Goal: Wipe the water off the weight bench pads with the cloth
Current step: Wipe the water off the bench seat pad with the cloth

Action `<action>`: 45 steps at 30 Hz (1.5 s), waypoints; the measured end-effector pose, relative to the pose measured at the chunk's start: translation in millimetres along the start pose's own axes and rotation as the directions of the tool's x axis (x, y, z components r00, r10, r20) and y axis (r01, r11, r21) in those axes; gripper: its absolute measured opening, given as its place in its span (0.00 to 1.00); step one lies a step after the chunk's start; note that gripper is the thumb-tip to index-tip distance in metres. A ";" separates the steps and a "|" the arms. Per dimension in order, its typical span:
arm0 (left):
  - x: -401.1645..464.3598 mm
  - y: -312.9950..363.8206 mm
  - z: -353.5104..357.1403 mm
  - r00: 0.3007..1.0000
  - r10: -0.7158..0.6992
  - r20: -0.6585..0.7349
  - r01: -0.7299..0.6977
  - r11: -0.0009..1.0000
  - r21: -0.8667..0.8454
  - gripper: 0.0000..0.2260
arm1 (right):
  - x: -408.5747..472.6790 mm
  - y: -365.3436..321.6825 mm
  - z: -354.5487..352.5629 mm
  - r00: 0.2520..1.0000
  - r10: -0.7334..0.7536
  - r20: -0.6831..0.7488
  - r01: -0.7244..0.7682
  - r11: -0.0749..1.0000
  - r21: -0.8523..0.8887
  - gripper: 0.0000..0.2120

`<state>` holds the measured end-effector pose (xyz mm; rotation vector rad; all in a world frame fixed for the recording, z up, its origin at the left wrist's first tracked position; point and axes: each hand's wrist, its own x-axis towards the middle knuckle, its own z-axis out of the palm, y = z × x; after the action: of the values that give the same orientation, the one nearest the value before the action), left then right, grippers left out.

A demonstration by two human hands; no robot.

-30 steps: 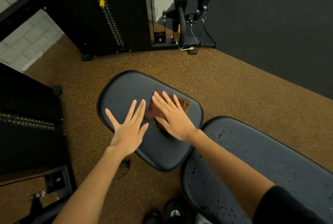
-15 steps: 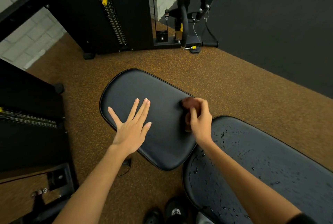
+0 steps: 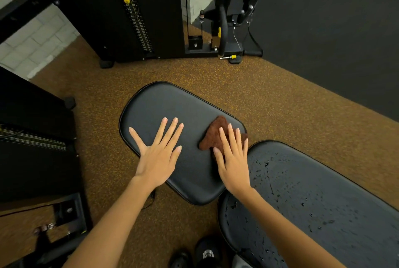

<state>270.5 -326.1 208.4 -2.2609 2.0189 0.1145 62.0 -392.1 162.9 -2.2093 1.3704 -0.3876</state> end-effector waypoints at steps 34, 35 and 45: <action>21.5 74.5 10.8 0.983 0.163 0.078 -0.159 0.986 -0.058 0.28 | 36.1 32.1 -28.5 0.957 0.291 -0.018 -0.257 0.871 0.420 0.18; 23.1 73.1 11.3 0.980 0.182 0.085 -0.180 0.983 -0.033 0.27 | 40.8 34.7 -28.9 0.956 0.294 0.003 -0.268 0.868 0.419 0.19; 57.1 29.8 -3.0 0.999 0.005 -0.048 -0.002 0.998 0.067 0.24 | 51.1 19.4 -26.4 0.987 0.154 0.050 -0.160 0.878 0.451 0.20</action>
<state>247.4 -386.0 203.1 -2.2408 2.0178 -0.0066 57.7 -451.8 172.8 -1.7029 1.2851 -0.5694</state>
